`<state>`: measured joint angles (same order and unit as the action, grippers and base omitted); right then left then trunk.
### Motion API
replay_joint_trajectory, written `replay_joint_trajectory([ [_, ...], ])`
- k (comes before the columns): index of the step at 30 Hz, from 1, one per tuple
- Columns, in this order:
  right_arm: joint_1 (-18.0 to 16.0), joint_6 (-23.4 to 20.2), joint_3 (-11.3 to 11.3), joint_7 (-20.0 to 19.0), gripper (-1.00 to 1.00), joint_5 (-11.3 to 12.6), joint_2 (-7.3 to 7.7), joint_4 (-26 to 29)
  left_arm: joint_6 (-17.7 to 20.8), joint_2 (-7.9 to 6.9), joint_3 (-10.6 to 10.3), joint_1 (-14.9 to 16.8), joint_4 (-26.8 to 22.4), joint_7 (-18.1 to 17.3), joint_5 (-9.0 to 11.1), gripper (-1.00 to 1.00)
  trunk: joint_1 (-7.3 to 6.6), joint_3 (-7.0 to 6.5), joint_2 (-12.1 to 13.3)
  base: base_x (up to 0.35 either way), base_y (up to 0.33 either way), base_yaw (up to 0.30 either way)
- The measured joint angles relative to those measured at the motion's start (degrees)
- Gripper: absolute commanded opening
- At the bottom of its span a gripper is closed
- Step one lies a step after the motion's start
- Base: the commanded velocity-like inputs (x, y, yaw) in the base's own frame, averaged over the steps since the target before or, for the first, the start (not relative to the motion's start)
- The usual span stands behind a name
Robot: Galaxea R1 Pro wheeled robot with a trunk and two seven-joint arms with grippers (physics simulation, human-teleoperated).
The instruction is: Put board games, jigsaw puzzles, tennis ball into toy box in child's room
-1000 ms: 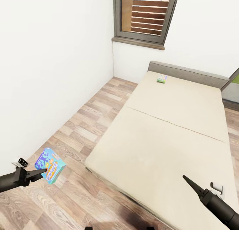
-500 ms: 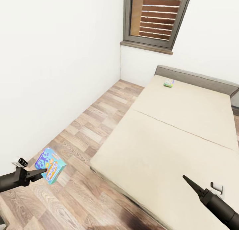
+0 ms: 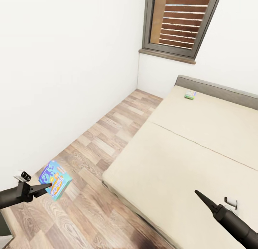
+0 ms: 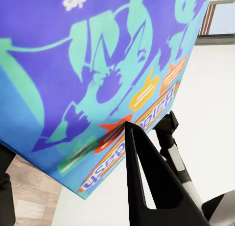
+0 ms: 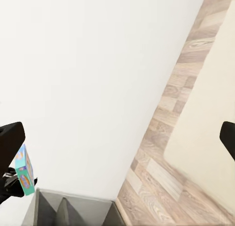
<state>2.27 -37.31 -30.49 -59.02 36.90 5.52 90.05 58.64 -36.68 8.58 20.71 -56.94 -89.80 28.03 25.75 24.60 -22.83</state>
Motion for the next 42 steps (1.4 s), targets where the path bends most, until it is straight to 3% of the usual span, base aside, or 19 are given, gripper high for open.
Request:
replay_joint_trajectory([
  [20,0.0,0.3,4.1,6.5,1.0,-0.8,0.0,-0.3,-2.1,0.66,-0.8,0.0,-0.1,0.0,-0.6,-1.0,0.0,-1.84,0.0,0.0,0.0,0.154],
  [26,0.0,0.3,4.5,7.3,1.0,-0.9,0.0,-0.3,-3.9,0.67,-0.8,0.0,-0.1,0.0,-0.6,-1.0,0.0,-2.39,0.0,0.0,0.0,0.156],
  [42,0.0,0.3,4.6,8.0,1.0,-0.9,0.0,-0.3,-4.4,0.72,-0.8,0.0,-0.1,0.0,-0.6,-1.0,0.0,-3.74,0.0,0.0,0.0,0.187],
])
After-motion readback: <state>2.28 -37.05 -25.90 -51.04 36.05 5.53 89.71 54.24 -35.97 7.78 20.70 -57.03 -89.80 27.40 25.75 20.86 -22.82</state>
